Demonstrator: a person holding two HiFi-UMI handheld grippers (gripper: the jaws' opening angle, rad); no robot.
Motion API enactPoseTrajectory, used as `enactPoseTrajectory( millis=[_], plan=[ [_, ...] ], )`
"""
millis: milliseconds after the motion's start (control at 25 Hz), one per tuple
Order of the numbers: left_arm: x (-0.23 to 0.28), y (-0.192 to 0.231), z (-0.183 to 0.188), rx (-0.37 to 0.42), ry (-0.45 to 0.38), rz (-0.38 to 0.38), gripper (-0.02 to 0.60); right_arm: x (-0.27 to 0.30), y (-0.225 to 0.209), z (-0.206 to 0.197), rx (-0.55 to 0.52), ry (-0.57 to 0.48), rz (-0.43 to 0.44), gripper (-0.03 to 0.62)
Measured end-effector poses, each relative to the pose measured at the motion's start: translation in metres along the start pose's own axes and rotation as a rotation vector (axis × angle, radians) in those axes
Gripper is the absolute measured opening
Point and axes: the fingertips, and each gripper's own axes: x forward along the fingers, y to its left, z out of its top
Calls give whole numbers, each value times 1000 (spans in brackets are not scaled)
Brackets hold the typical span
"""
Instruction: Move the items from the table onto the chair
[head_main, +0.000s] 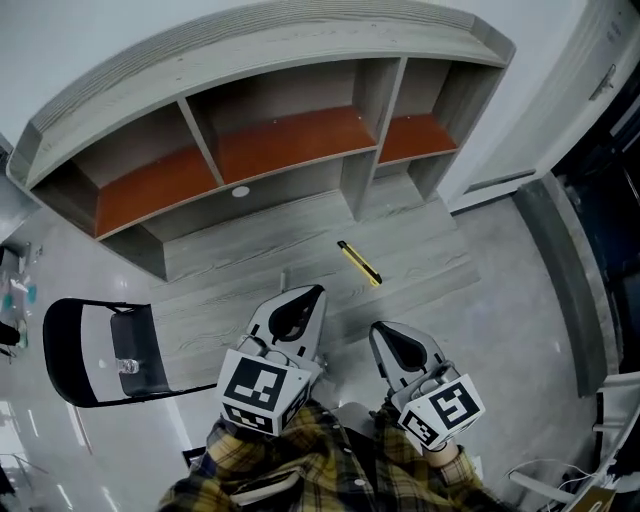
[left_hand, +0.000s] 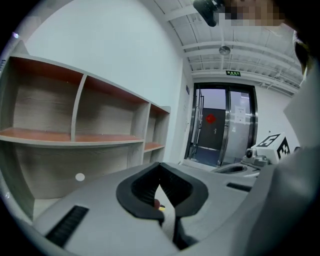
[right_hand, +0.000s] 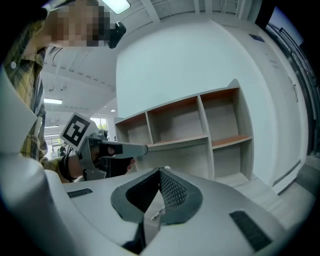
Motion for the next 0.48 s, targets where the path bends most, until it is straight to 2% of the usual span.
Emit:
enactPoseTrajectory(
  millis=[240,480],
  plan=[
    [7,47,-1,-48,18,67,5,56,-14,10,5,26,56,17],
    [2,82,-7,-111,14,184,5,90,-24,11,3,84,144,17]
  ],
)
